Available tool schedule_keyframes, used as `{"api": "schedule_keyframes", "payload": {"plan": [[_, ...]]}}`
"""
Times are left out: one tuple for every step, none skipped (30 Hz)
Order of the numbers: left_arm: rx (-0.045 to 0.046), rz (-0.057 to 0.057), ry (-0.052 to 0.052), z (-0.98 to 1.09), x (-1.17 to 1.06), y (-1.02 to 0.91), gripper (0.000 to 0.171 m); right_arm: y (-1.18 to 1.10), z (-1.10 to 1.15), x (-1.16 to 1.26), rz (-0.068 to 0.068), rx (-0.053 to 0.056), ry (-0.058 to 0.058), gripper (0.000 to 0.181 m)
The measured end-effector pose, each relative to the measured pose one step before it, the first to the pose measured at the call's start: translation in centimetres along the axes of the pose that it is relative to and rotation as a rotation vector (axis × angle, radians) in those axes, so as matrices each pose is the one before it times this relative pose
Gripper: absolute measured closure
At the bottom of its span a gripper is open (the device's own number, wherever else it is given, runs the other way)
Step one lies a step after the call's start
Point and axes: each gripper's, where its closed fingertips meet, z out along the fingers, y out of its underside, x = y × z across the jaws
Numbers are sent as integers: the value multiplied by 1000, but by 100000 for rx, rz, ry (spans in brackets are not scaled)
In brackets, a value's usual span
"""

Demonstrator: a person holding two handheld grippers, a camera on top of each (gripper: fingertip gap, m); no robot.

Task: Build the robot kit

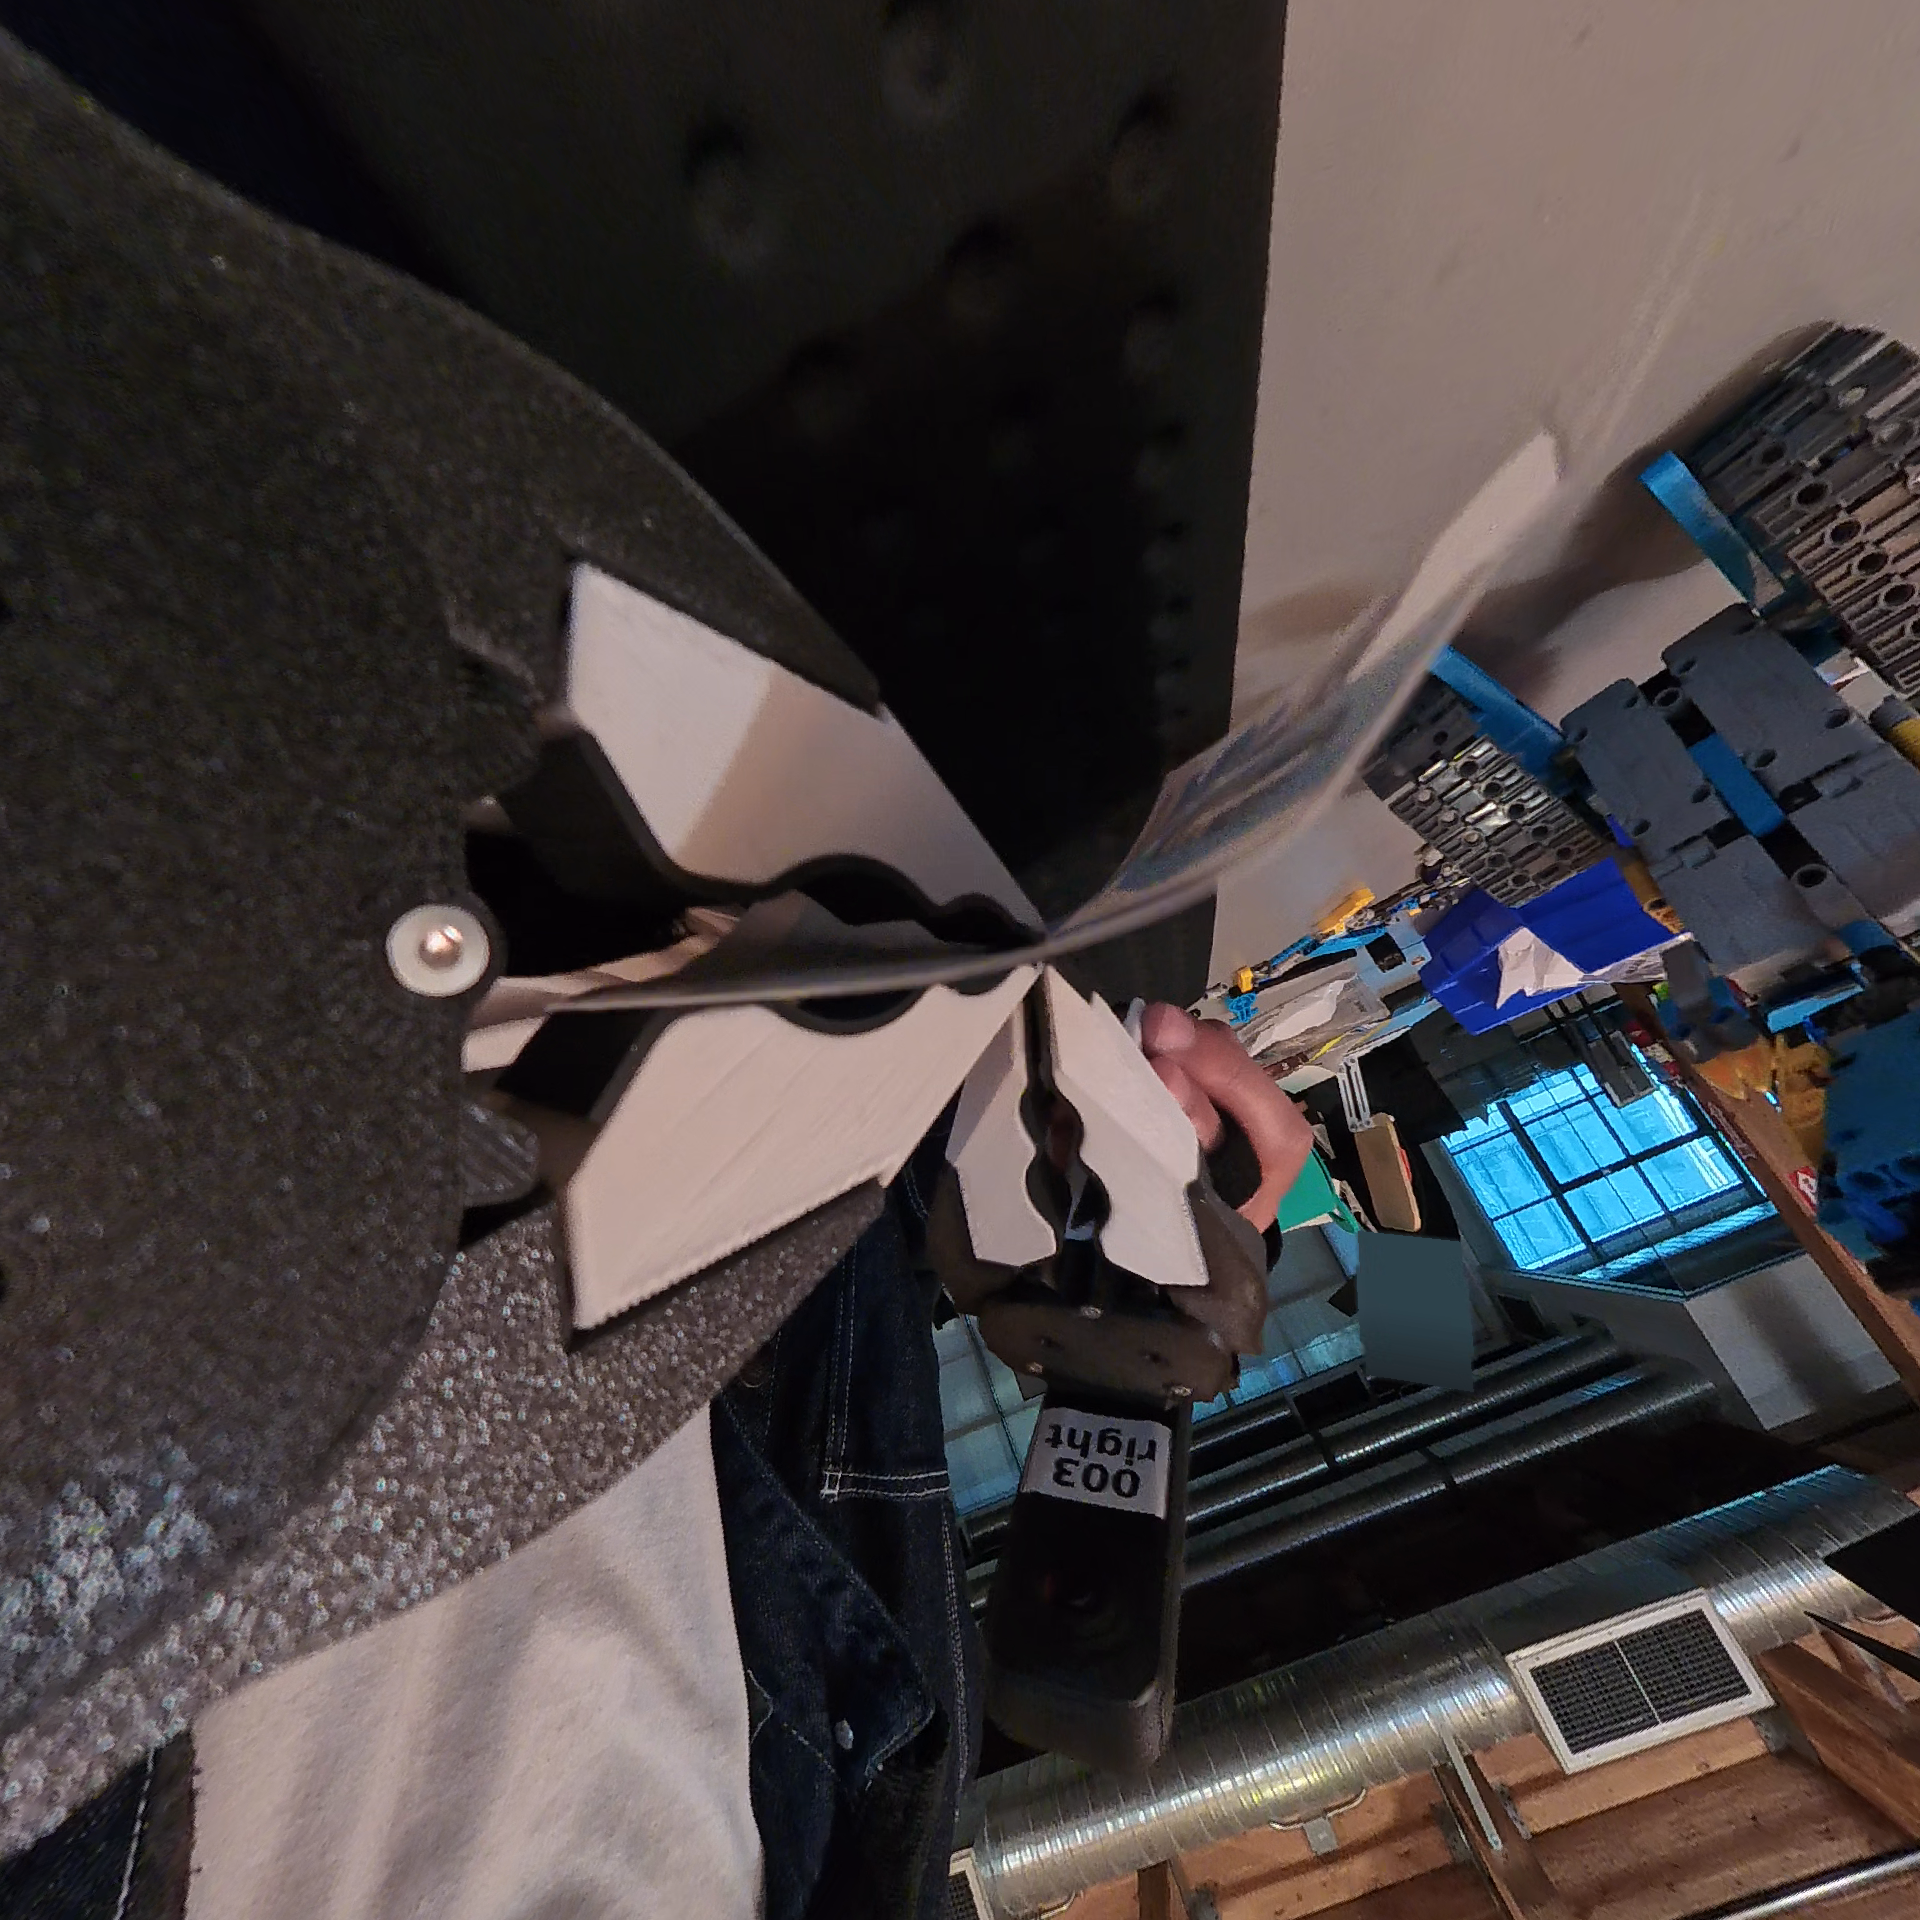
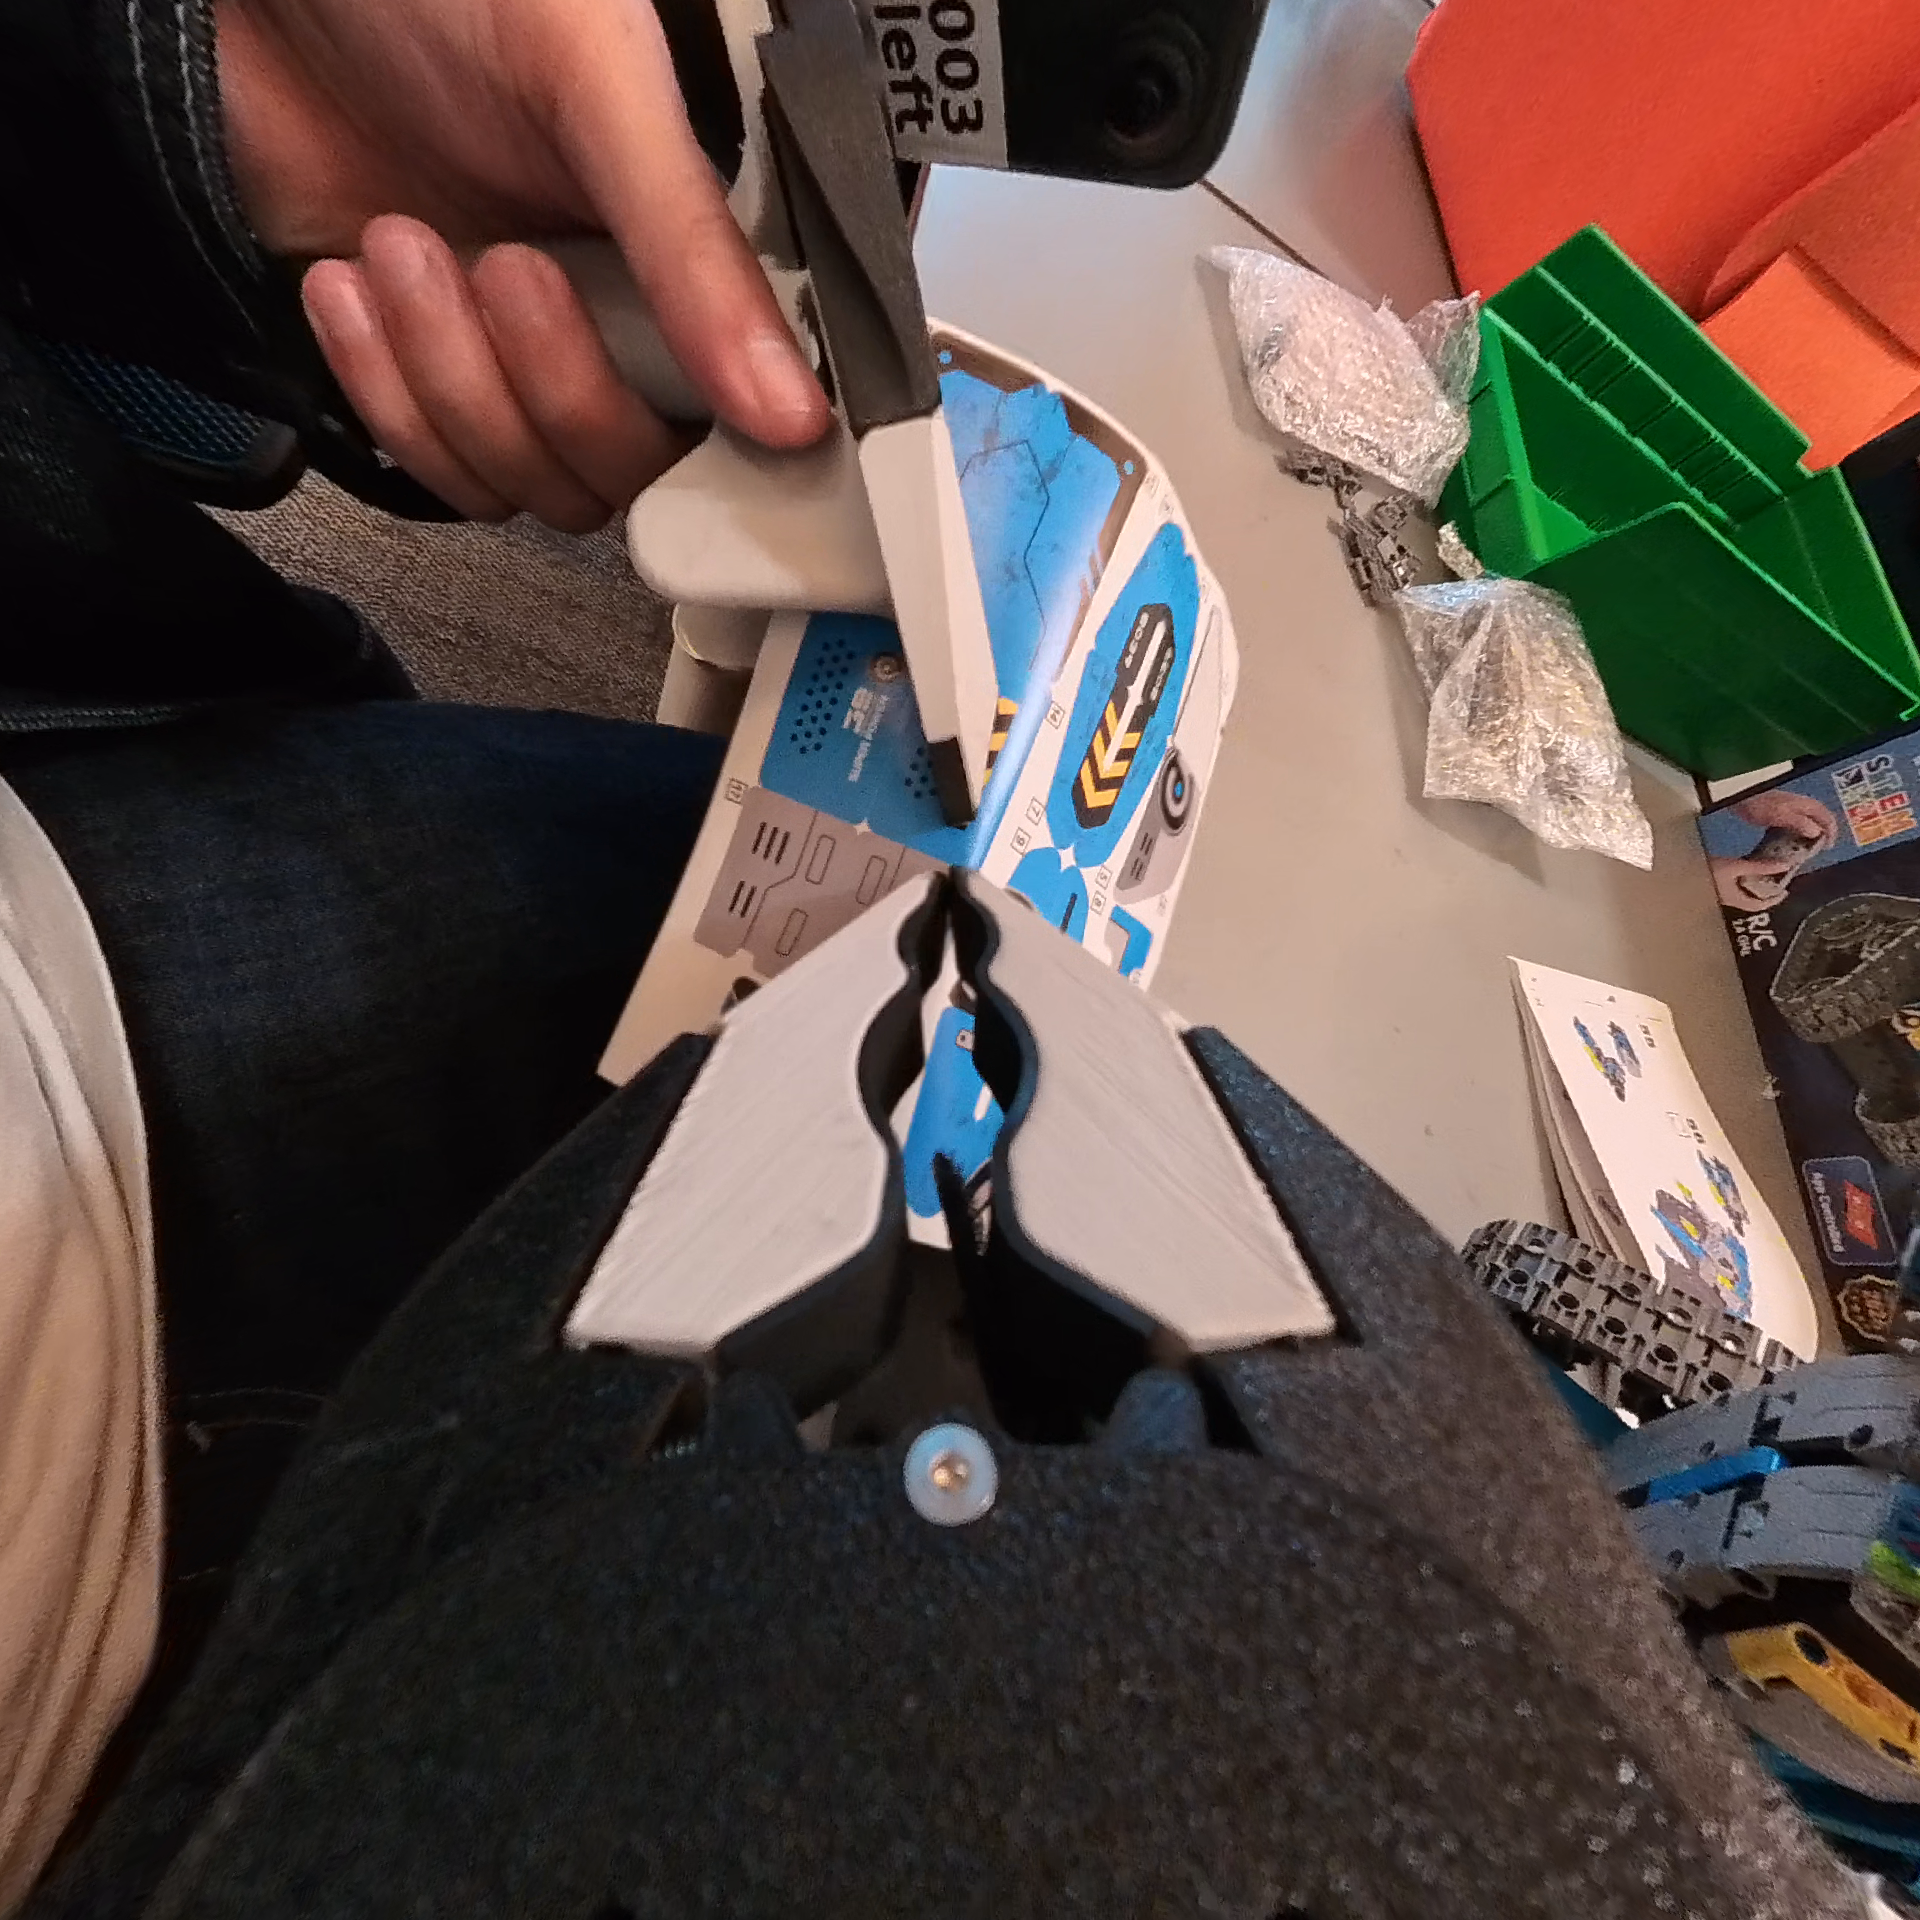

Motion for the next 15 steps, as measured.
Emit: {"api": "schedule_keyframes", "payload": {"plan": [[-201, 78, -104, 25, -19, 42, 171, 93, 49, -40, -458, -405, -5, 181], [-186, 112, -91, 26, -20, 40, 171, 81, 51, -41, -28, -355, -210, 181], [52, -50, 52, 4, 11, -7, 171, 25, 20, -17, -17, -70, -33, 181], [72, 7, 148, -4, 18, -12, 171, -24, -34, 24, -413, 196, 188, 181], [36, 28, 89, 1, 28, -15, 171, -56, -50, 42, -568, 320, 305, 181], [43, 28, -199, -17, -26, -16, 171, -27, -42, 6, -424, 99, 86, 181], [109, -26, -264, -7, -53, -23, 171, -8, -33, 49, -470, -149, 302, 181], [-4, -170, -142, -12, -52, 7, 171, -44, -65, -42, -457, 42, -317, 181], [99, -81, -276, -25, -73, -17, 171, -42, -76, -218, 484, -86, -1715, 181], [178, -105, -295, -29, -76, -30, 171, 29, -25, -62, 955, -384, -993, 181], [44, -68, -39, -16, -43, -15, 171, 31, -46, -25, 525, -163, -681, 181], [51, -140, 7, -19, -18, -13, 171, 6, -63, -152, 585, 138, -1423, 181], [151, -45, -204, -17, -41, -23, 171, 7, -56, -64, 754, -31, -960, 181], [5, 33, -103, -15, -26, -14, 171, 13, -66, -4, 363, -53, -334, 181], [58, -44, -78, -23, -24, -10, 171, -9, -84, -119, 82, 1, -908, 181]]}}
